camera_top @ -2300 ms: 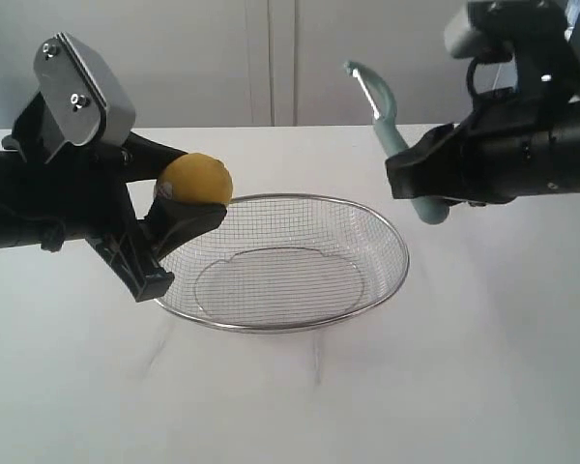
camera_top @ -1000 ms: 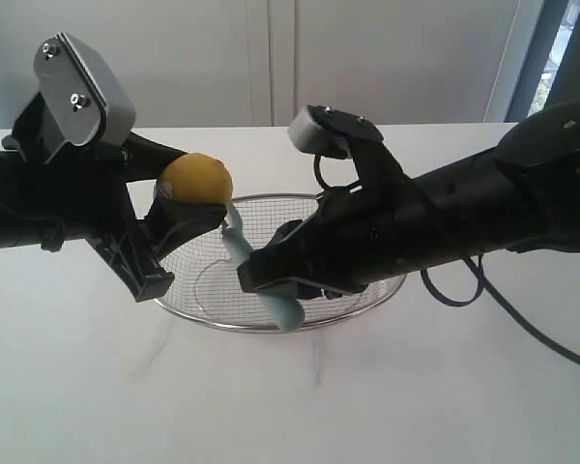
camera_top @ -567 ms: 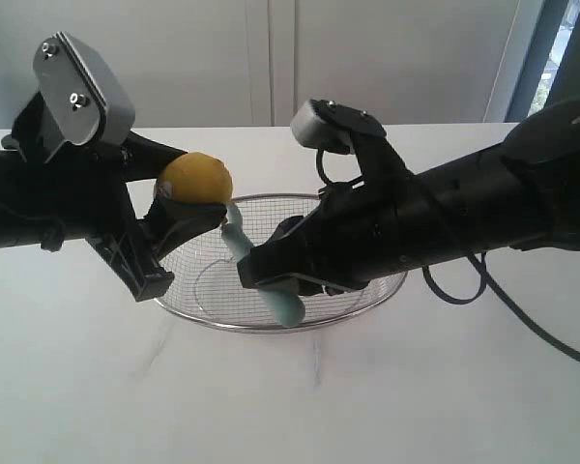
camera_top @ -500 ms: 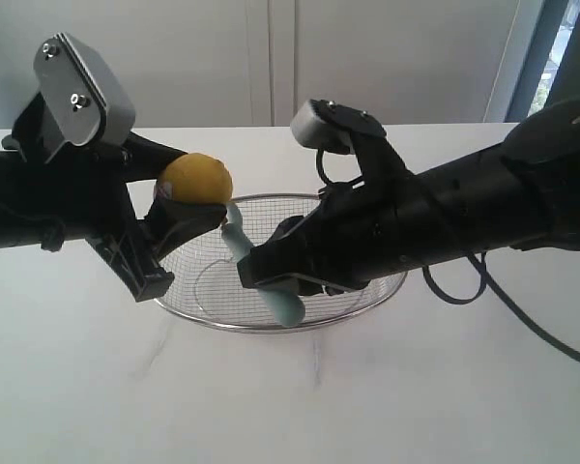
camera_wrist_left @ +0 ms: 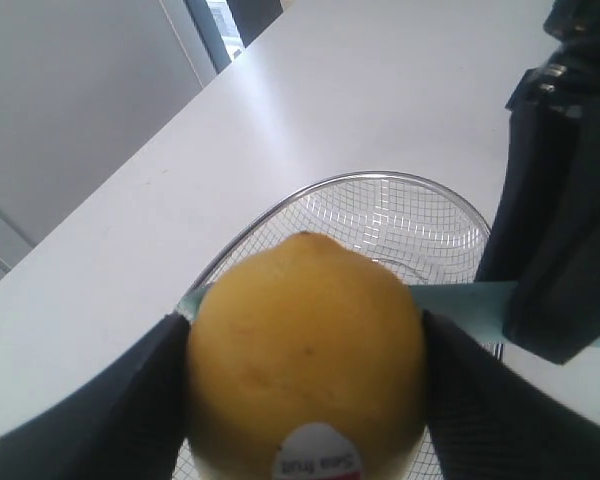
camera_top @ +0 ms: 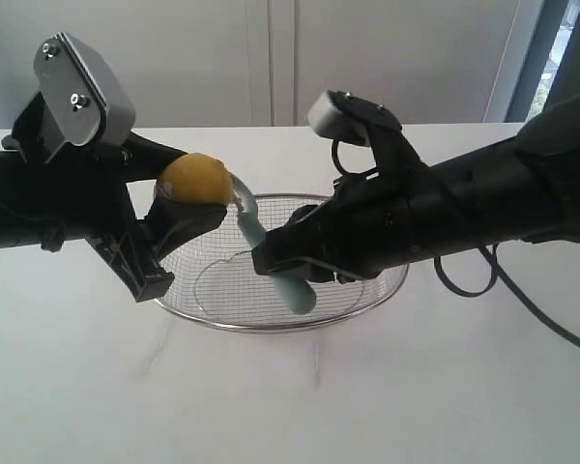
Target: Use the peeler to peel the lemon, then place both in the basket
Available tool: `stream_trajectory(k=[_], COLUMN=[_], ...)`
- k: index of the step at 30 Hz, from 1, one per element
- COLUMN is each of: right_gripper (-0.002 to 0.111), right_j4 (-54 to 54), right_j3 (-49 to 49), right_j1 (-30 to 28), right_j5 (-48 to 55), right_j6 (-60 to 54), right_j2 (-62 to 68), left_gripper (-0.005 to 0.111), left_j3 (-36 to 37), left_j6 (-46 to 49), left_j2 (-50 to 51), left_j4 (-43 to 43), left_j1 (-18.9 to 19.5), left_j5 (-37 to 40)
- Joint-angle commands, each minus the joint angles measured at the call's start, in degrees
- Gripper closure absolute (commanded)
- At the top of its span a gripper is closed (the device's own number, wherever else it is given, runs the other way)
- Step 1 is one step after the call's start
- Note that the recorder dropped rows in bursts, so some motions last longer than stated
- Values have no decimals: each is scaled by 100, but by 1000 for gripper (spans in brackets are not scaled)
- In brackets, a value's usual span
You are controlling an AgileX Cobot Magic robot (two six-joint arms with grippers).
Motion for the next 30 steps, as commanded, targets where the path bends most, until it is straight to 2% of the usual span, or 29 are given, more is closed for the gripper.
stream_trajectory(k=[1, 21, 30], right_gripper=[108, 108, 108], right_j4=[82, 82, 64], right_j3=[-56, -56, -56], right_j1=[-63, -63, -68], right_j5=[132, 59, -292], right_j6=[-6, -6, -6], right_j2=[-83, -684, -696], left_gripper=[107, 107, 107], left_j3=[2, 2, 2], left_j6=[191, 191, 191], left_j2=[-46, -46, -46], left_j4=[-86, -86, -86], left_j1=[-25, -25, -25], left_j5=[120, 120, 120])
